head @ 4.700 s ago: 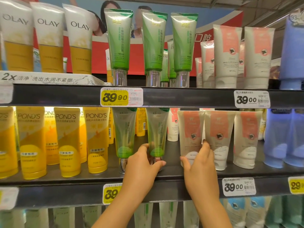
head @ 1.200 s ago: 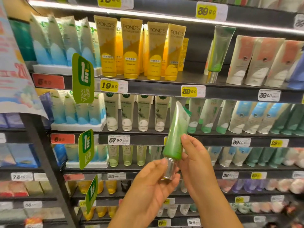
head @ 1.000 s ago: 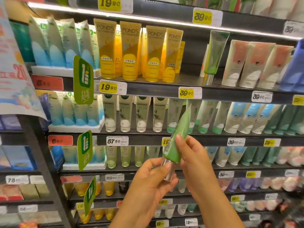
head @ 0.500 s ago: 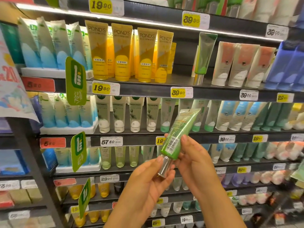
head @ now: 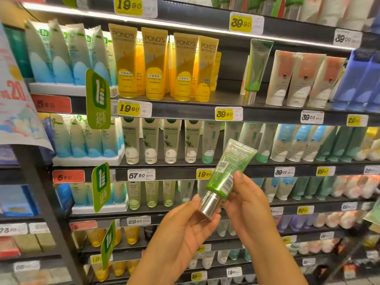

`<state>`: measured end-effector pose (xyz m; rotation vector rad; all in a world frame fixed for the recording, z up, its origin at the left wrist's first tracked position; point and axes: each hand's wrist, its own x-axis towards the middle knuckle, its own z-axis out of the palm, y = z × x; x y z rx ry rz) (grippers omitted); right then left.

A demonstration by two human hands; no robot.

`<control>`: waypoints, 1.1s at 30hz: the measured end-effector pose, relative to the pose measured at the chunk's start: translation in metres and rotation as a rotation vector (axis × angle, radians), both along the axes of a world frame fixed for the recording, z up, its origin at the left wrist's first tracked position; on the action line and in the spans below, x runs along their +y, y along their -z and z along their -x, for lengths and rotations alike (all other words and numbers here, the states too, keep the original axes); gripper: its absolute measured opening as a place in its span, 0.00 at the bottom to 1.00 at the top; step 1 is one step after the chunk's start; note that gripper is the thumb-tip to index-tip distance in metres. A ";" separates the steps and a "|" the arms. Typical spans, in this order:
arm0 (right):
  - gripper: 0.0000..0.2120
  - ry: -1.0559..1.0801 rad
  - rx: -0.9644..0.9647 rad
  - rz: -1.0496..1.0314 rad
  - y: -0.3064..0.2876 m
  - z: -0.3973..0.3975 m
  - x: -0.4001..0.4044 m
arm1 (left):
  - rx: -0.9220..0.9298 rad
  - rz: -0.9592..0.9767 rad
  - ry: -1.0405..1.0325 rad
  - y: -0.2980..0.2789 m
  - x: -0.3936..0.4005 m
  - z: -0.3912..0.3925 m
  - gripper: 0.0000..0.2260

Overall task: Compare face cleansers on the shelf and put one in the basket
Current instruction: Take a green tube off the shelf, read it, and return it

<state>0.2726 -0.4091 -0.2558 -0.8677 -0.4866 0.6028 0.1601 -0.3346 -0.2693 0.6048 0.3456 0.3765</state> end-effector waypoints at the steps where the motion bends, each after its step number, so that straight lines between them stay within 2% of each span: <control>1: 0.14 0.005 0.002 0.002 0.001 0.000 0.001 | 0.003 0.015 0.012 0.000 0.000 0.001 0.17; 5: 0.18 0.012 -0.024 0.017 0.001 0.002 0.004 | -0.017 0.064 0.083 0.000 0.002 0.002 0.13; 9: 0.21 0.000 -0.037 0.024 0.001 0.001 0.006 | -0.030 0.030 0.087 0.002 0.003 0.001 0.13; 18: 0.17 -0.022 -0.046 0.057 -0.001 -0.001 0.013 | 0.006 -0.034 0.007 0.007 0.009 0.000 0.14; 26: 0.27 0.030 0.054 -0.032 -0.004 -0.001 0.020 | -0.054 0.101 0.089 0.000 0.011 -0.001 0.13; 33: 0.20 -0.042 0.029 0.009 -0.001 -0.004 0.020 | -0.031 -0.012 0.024 0.005 0.012 -0.003 0.13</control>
